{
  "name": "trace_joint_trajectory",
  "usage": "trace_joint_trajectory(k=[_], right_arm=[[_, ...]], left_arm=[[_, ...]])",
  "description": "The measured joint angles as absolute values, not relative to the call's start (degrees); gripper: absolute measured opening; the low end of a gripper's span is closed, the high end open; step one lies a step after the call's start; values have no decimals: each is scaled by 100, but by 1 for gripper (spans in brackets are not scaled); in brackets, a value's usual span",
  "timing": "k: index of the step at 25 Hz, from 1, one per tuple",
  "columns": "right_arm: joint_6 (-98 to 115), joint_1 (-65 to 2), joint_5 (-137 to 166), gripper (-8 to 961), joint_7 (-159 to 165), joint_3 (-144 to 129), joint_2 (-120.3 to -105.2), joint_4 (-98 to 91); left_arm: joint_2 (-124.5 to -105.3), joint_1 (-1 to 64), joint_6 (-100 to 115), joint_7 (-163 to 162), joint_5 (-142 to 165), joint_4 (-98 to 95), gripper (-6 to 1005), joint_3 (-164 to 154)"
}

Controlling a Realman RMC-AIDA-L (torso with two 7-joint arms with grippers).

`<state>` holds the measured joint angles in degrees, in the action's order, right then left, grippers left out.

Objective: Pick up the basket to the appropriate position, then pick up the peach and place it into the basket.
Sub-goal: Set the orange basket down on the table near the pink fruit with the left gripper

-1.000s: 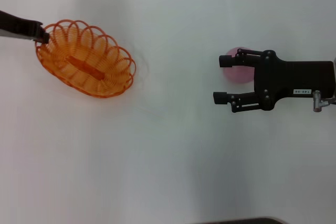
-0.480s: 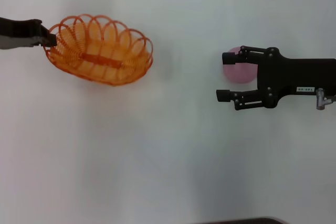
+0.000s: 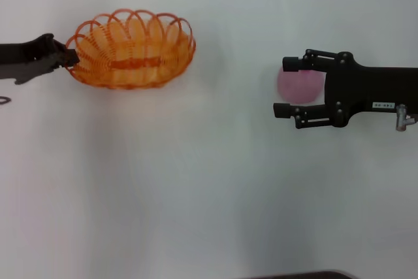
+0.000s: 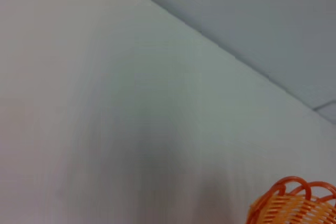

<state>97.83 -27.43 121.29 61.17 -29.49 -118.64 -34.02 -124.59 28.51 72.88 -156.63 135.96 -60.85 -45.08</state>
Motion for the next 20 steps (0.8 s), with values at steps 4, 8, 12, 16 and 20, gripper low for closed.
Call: trace_joint_trajectory(k=[4, 8, 12, 16, 20], right_arm=[[9779, -2711, 12129, 914, 6111, -2876, -11862, -3402], [9813, -2701, 12130, 914, 6128, -2801, -11845, -3402], [9816, -2699, 12129, 914, 6142, -2769, -11842, -3401], [9811, -2698, 12129, 914, 6149, -2728, -11840, -3401], [9816, -2701, 12129, 915, 6150, -2676, -11849, -3401]], left_arm=[[-12461, 2366, 6537, -15675, 12923, -5887, 51, -5213], [-12462, 2165, 6213, -15693, 12799, -5799, 58, -5586], [-12462, 2064, 6021, -15715, 12783, -5794, 64, -5901], [-12463, 2048, 5990, -15719, 12775, -5813, 70, -6063], [-12461, 2046, 6055, -15759, 12835, -5818, 76, -6061]])
